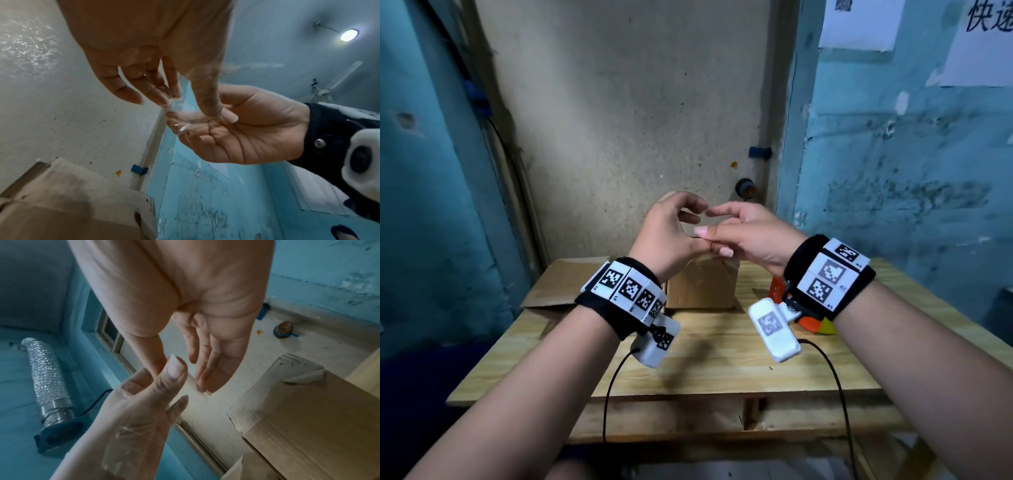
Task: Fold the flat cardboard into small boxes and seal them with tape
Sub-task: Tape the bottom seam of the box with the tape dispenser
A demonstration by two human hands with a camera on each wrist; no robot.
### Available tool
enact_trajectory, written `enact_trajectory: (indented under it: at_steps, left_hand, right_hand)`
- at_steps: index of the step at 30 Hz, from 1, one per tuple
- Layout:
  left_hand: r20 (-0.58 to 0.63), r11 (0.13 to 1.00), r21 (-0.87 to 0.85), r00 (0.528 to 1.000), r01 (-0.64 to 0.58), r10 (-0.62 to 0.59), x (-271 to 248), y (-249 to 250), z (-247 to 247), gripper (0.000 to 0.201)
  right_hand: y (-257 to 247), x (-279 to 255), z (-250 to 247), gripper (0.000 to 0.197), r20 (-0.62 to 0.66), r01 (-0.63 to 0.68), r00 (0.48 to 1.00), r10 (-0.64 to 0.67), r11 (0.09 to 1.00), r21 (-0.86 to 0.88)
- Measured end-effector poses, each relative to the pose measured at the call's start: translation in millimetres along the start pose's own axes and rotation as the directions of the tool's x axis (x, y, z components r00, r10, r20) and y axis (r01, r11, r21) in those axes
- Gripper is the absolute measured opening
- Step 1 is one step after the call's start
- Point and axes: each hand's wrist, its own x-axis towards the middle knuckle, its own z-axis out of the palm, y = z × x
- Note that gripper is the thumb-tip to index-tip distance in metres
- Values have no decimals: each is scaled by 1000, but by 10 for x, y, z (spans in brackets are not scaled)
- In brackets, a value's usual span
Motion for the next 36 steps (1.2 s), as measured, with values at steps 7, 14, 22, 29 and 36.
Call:
enact_trajectory:
  at_steps: [7, 14, 22, 29, 36]
  left_hand:
    - [-2, 991, -97, 996, 88, -89, -36, -17, -42, 64]
    - [-31, 967, -221, 991, 124, -134, -45, -97, -12, 30]
    - [-175, 970, -232, 978, 72, -115, -26, -216, 8, 13]
    - [-189, 925, -343, 953, 164, -239, 43, -367, 8, 8]
    - [-205, 966, -110, 946, 233, -252, 73, -476, -78, 17]
  right_hand:
    - [109, 55, -49, 9, -179, 5, 983, -33, 988, -156]
    - [204, 101, -35, 25, -223, 54, 968, -115, 963, -265]
    - [191, 108, -55, 23, -221, 135, 940, -261, 876, -462]
    - [178, 132, 53, 21, -271, 115, 907, -323, 807, -579]
    - [167, 270, 35, 30, -325, 40, 896, -303, 783, -621]
